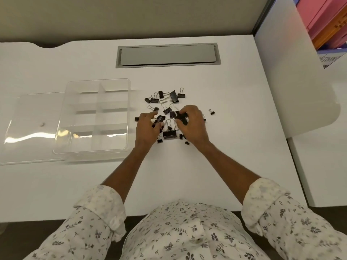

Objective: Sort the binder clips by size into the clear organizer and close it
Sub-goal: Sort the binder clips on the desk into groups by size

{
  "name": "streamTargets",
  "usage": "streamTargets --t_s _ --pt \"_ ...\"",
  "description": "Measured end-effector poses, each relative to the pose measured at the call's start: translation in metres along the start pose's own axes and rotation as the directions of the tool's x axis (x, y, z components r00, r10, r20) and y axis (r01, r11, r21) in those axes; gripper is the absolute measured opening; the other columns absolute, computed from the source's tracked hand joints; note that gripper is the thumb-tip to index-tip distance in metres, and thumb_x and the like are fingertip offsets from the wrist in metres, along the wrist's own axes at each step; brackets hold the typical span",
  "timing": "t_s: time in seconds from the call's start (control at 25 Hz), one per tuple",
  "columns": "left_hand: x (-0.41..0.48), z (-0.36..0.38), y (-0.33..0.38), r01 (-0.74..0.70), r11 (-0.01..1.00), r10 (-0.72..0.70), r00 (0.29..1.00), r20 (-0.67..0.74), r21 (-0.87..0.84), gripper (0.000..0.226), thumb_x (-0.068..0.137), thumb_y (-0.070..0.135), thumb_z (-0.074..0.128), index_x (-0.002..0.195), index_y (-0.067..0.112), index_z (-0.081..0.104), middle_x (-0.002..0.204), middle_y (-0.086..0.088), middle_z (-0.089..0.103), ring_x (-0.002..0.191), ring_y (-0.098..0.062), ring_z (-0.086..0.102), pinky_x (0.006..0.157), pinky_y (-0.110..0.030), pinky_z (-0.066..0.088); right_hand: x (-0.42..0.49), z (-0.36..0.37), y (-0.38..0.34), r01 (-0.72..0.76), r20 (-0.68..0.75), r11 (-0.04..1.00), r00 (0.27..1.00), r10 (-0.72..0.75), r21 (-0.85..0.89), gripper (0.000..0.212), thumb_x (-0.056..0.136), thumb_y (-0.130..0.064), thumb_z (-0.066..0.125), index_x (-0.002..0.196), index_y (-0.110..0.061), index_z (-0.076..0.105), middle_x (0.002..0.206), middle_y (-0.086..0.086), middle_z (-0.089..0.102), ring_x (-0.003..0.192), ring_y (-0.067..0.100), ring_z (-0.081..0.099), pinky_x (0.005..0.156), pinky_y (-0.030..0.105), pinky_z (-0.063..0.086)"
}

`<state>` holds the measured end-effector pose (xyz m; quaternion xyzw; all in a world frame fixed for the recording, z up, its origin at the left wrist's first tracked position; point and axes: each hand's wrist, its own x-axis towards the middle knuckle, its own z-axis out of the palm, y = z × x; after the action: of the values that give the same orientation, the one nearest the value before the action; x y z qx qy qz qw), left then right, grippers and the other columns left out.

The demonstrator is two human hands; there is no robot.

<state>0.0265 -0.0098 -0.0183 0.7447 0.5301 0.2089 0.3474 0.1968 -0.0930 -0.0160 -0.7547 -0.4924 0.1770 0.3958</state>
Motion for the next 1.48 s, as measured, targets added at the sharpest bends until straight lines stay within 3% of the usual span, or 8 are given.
streamTargets --t_s 0.12,0.24,0.52,0.68,0.84,1.08,1.32,1.48 --pt "-0.001 -0.001 0.005 -0.035 0.997 0.031 0.998 -0.062 -0.072 0.035 0.099 0.019 0.064 0.133 0.011 0.064 0.122 -0.013 0.055 0.083 0.001 0.056 0.079 -0.006 0.047 0.01 -0.03 0.024 -0.113 -0.199 0.994 0.973 0.113 0.014 0.037 0.092 -0.03 0.069 0.124 -0.015 0.06 0.114 0.003 0.064 0.11 0.021 0.049 0.083 0.021 0.035" --pt "0.001 -0.001 0.011 -0.083 0.989 0.064 0.987 -0.15 -0.126 0.03 0.102 0.022 0.057 0.128 0.011 0.066 0.123 -0.011 0.061 0.096 0.004 0.056 0.089 -0.021 0.055 0.017 -0.051 0.061 -0.226 -0.256 0.972 0.945 0.205 -0.058 0.04 0.099 -0.023 0.061 0.133 -0.004 0.055 0.109 0.014 0.068 0.116 0.035 0.049 0.082 0.016 0.027" --pt "0.003 0.0 0.034 -0.121 0.951 0.019 0.941 -0.339 -0.283 0.031 0.105 0.027 0.053 0.128 0.009 0.062 0.117 -0.002 0.063 0.105 -0.011 0.063 0.078 -0.022 0.059 0.002 -0.022 0.071 -0.217 -0.042 0.972 0.976 0.214 -0.094 0.042 0.099 -0.027 0.057 0.134 -0.004 0.055 0.111 0.013 0.067 0.114 0.035 0.055 0.09 0.023 0.037" --pt "0.004 0.002 0.036 -0.044 0.904 -0.114 0.934 -0.339 -0.426 0.029 0.102 0.024 0.053 0.127 0.01 0.061 0.107 0.001 0.068 0.098 -0.014 0.068 0.078 -0.038 0.063 -0.006 -0.005 0.042 -0.141 0.099 0.99 0.985 0.142 -0.023 0.046 0.1 -0.034 0.056 0.138 -0.008 0.054 0.104 0.008 0.071 0.097 0.023 0.065 0.086 0.036 0.055" --pt "0.0 0.008 0.037 0.033 0.883 -0.176 0.948 -0.265 -0.469 0.03 0.099 0.021 0.048 0.126 0.026 0.06 0.098 0.004 0.066 0.081 -0.018 0.07 0.075 -0.039 0.064 -0.017 -0.022 0.032 -0.131 0.034 0.989 0.991 0.129 0.067 0.042 0.101 -0.028 0.061 0.135 -0.005 0.057 0.109 0.006 0.072 0.09 0.009 0.064 0.083 0.022 0.05" --pt "-0.029 0.049 0.063 0.156 0.837 -0.143 0.988 0.064 -0.525 0.028 0.086 0.019 0.067 0.114 0.024 0.066 0.1 -0.001 0.07 0.09 -0.03 0.073 0.083 -0.05 0.062 -0.066 -0.098 0.079 -0.163 -0.201 0.983 0.963 0.177 0.084 0.029 0.096 -0.027 0.069 0.121 -0.011 0.067 0.106 -0.005 0.07 0.101 0.009 0.067 0.094 0.04 0.056" --pt "-0.072 0.112 0.101 0.228 0.854 -0.065 0.938 0.339 -0.467 0.039 0.083 0.021 0.083 0.119 0.015 0.068 0.102 -0.003 0.074 0.093 -0.019 0.074 0.075 -0.019 0.056 -0.135 -0.147 0.109 -0.175 -0.22 0.985 0.961 0.169 -0.007 0.034 0.095 -0.027 0.071 0.127 -0.018 0.062 0.117 -0.007 0.067 0.115 0.015 0.059 0.1 0.041 0.052" --pt "-0.085 0.138 0.099 0.162 0.915 -0.025 0.936 0.35 -0.369 0.051 0.076 0.02 0.089 0.121 0.014 0.065 0.118 -0.005 0.069 0.095 -0.015 0.071 0.071 -0.007 0.05 -0.155 -0.146 0.114 -0.142 -0.166 0.98 0.979 0.119 -0.138 0.037 0.096 -0.03 0.068 0.129 -0.016 0.059 0.128 -0.002 0.062 0.12 0.018 0.053 0.101 0.035 0.049"
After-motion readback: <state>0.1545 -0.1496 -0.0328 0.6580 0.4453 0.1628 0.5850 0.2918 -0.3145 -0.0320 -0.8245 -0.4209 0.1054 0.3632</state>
